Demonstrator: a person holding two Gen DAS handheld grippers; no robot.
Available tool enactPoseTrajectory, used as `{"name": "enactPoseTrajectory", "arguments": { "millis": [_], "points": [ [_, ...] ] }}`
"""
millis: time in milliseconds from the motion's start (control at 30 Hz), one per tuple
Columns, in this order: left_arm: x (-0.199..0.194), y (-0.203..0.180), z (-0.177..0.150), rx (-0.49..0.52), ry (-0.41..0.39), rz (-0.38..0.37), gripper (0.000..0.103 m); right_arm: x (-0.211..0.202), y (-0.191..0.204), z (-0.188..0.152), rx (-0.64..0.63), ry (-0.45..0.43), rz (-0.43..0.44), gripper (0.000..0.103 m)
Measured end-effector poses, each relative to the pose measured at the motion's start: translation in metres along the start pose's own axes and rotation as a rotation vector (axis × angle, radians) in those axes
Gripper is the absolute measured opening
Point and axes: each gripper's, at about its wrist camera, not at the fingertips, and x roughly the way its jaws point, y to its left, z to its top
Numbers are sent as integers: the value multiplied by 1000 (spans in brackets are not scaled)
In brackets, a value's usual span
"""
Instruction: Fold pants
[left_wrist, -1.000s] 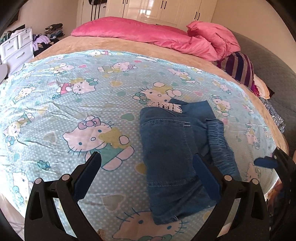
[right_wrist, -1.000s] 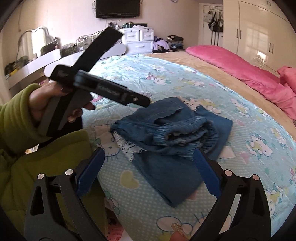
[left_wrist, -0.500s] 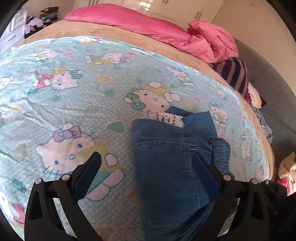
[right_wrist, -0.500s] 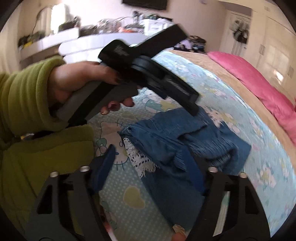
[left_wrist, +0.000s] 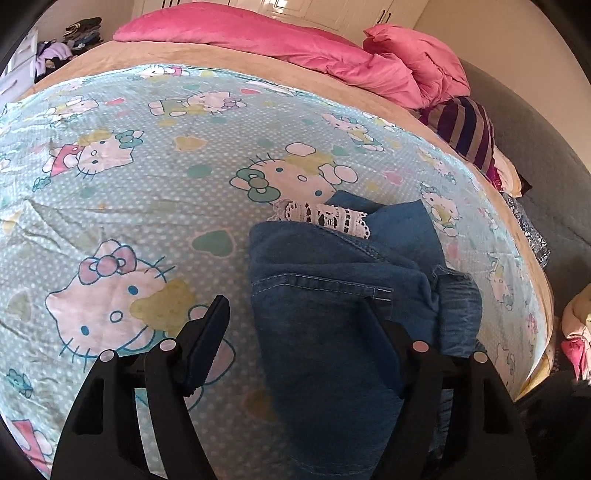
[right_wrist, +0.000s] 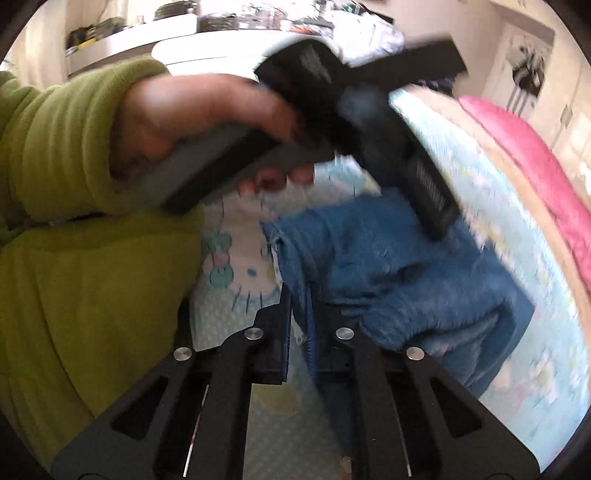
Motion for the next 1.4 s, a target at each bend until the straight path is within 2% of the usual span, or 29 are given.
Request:
{"name": "enactPoseTrajectory", "arguments": {
  "millis": [167, 300, 400, 433, 533, 600, 733, 933, 1000, 1033, 1400],
  "points": [
    [-5, -2, -4, 1, -12, 13, 73, -7, -3, -3, 74, -31, 11, 7],
    [-12, -7, -4, 27, -33, 36, 73, -28, -4, -2, 119, -66, 25, 17],
    [-19, -12, -5, 51, -51, 60, 74, -44, -3, 0, 139, -99, 27, 21],
    [-23, -13, -5, 54, -57, 63, 77, -48, -3, 0, 145, -108, 30, 21],
    [-31, -13, -5, 52, -71, 59, 77, -64, -6, -2, 159, -140, 21, 27],
    [-36, -14, -4, 52, -82, 59, 77, -73, -9, -2, 160, -156, 1, 35],
    [-46, -16, -5, 54, -100, 60, 77, -86, -15, 1, 171, -184, -28, 38],
    [-60, -23, -7, 74, -123, 80, 78, -97, -26, 7, 225, -235, -77, 51],
    [-64, -24, -8, 80, -130, 95, 89, -99, -31, 5, 251, -250, -98, 57],
    [-65, -24, -9, 82, -136, 100, 95, -98, -35, 4, 266, -255, -109, 59],
    [-63, -19, -15, 76, -120, 119, 95, -86, -91, -21, 523, -224, -247, 72]
  ]
}}
